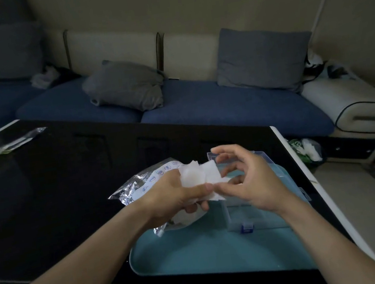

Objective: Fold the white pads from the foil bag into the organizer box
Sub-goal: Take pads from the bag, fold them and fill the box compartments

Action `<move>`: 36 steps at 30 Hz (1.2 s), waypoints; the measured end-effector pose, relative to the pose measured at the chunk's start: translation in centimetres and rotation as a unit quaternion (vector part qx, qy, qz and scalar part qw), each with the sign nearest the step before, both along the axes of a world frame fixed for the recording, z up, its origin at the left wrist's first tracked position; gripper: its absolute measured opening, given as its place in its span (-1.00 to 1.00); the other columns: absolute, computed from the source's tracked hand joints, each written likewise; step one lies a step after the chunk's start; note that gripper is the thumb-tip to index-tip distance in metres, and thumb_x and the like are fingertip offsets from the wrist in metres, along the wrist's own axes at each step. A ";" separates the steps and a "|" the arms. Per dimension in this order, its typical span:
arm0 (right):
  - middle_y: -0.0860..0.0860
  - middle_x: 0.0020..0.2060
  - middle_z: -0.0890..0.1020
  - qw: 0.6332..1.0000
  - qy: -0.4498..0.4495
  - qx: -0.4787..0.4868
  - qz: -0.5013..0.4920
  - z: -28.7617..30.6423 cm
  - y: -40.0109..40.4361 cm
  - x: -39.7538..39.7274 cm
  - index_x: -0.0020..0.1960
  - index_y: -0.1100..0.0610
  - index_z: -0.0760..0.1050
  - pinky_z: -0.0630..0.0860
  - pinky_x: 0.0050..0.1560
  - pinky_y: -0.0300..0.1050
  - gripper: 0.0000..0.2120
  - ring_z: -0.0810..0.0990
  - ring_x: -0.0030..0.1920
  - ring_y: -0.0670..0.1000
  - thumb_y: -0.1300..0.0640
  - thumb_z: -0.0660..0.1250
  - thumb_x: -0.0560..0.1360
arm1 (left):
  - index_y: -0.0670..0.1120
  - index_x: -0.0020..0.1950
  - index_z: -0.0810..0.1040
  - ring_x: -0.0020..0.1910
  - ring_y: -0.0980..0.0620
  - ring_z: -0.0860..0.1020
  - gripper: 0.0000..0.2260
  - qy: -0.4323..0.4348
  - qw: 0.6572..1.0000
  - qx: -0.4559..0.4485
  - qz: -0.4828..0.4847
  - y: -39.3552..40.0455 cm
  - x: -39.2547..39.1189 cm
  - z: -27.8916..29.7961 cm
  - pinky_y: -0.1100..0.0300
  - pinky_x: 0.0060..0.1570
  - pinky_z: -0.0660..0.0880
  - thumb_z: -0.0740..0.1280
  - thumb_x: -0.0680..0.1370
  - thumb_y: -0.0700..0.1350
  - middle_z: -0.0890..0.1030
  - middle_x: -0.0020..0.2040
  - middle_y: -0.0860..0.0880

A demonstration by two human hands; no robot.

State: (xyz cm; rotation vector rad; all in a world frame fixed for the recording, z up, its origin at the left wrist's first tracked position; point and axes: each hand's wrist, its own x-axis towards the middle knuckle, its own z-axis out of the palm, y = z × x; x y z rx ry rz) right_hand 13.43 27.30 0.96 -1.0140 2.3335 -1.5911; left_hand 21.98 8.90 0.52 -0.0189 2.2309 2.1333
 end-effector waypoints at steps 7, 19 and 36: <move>-0.23 0.23 0.48 0.987 0.113 0.107 0.040 -0.1 0.4 0.0 0.06 -0.15 0.66 0.59 0.01 -0.22 -0.64 0.53 0.21 -0.17 0.16 0.59 0.34 | -0.17 -0.18 0.59 -0.43 -0.05 0.38 -0.93 -0.036 0.998 -0.046 0.027 0.3 -0.2 -0.7 0.28 -0.46 0.27 0.42 0.39 -0.31 0.58 -0.37 -0.16; -0.24 0.20 0.51 0.985 0.125 0.120 0.024 -0.7 -0.2 0.3 0.00 -0.13 0.67 0.55 -0.02 -0.30 -0.75 0.51 0.21 -0.20 -0.01 0.61 0.35 | -0.27 -0.17 0.51 -0.48 -0.03 0.36 -0.92 -0.063 0.998 0.002 -0.001 0.0 0.2 -0.3 0.26 -0.49 0.22 0.29 0.44 -0.42 0.53 -0.38 -0.22; -0.12 -0.04 0.69 0.994 -0.007 -0.056 -0.094 -0.4 -1.0 0.7 -0.04 -0.02 0.66 0.60 0.08 -0.14 -0.87 0.63 0.07 -0.16 0.04 0.34 0.60 | -0.22 -0.20 0.37 -0.24 -0.15 0.39 -0.87 -0.103 0.992 0.055 0.047 -0.1 0.5 0.4 0.03 -0.22 0.26 0.24 0.50 -0.38 0.51 -0.36 -0.25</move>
